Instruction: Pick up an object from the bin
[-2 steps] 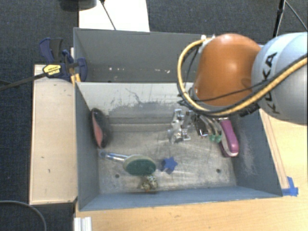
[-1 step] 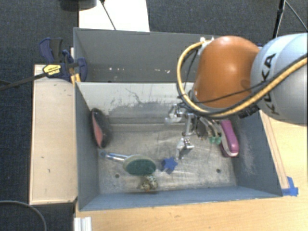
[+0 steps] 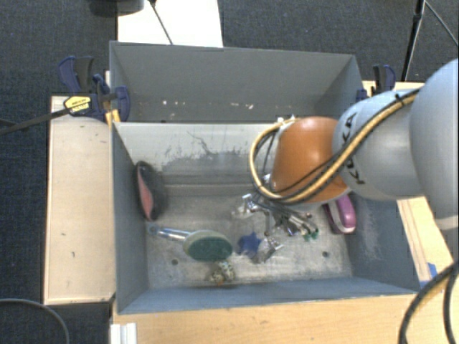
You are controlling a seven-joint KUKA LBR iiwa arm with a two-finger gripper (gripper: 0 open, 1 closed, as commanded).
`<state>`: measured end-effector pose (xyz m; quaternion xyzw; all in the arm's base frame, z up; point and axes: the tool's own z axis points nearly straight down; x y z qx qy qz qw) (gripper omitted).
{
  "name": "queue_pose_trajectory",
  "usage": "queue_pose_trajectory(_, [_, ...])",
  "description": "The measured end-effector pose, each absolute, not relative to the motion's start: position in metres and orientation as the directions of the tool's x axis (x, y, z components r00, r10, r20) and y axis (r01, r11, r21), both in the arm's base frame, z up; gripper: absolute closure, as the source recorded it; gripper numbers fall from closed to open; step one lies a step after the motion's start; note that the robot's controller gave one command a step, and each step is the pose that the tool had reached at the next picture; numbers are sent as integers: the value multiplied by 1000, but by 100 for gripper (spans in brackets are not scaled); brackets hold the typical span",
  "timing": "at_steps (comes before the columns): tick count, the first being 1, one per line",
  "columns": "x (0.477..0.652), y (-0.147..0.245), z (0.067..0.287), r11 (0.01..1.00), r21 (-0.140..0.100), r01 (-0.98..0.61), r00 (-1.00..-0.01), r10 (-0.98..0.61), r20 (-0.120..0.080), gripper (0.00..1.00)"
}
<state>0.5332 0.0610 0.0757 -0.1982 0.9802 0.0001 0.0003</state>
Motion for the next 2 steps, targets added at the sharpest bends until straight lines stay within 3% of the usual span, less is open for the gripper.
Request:
queue_pose_trajectory(1, [535, 62, 78, 921, -2, -391, -921, -391, -11, 100])
queue_pose_trajectory(2, [533, 50, 241, 898, -4, -441, -897, -441, -10, 100])
